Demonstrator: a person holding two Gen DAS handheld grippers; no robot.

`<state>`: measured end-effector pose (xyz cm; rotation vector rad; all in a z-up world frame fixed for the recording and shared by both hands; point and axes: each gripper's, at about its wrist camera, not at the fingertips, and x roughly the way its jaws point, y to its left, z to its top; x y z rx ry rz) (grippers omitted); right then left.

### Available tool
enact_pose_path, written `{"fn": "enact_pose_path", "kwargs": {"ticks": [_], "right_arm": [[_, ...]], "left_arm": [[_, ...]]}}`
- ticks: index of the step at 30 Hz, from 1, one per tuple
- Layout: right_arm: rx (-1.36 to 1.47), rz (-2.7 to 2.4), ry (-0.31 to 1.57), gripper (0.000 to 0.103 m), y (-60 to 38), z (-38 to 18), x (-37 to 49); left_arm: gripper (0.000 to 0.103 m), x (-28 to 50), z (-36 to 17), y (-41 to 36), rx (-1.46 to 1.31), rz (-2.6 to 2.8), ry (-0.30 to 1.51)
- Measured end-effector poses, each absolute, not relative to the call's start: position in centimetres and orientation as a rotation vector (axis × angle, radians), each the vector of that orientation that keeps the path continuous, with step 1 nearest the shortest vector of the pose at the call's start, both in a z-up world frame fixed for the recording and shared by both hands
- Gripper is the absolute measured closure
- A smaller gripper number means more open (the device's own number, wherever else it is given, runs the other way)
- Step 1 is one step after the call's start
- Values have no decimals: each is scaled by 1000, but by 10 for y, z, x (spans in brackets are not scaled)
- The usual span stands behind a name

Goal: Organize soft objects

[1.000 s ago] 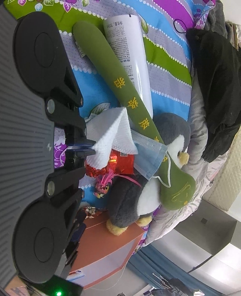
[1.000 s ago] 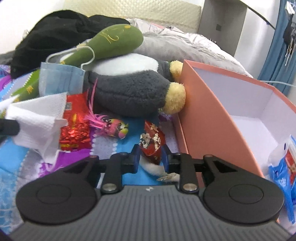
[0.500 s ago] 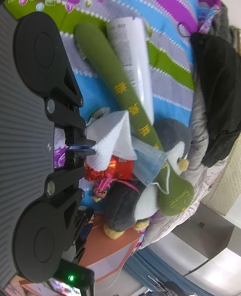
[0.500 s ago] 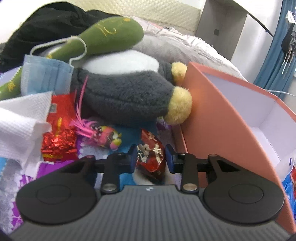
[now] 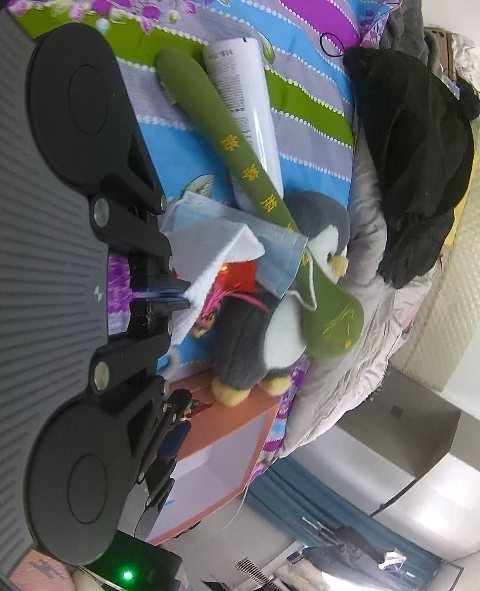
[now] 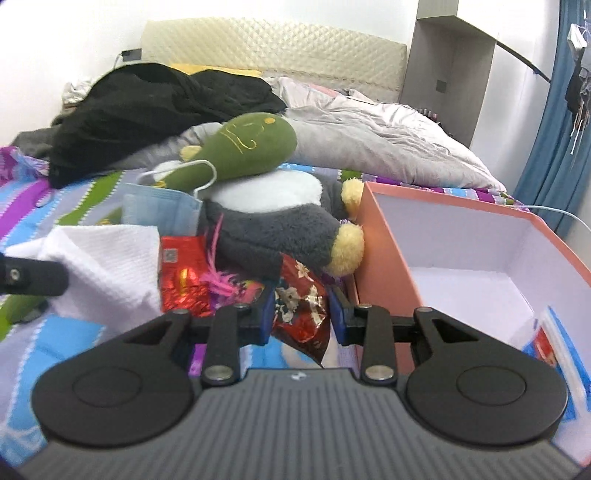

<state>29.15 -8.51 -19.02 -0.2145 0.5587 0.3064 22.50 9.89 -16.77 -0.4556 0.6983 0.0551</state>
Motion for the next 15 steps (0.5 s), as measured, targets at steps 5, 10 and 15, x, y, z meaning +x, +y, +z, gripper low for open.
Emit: {"fn": "enact_pose_path", "kwargs": {"ticks": [5,10,15], "right_arm": [[-235,329,558,68,-101,-189,256],[-285,373,593,68,-111,-199,221],[-347,407,626,68,-116,-212,192]], "left_arm": [[100,191,-159,85,-446,44,711],[100,160,-159,71,-467,15,764],[100,133,-169,60,-477,13,828]]}}
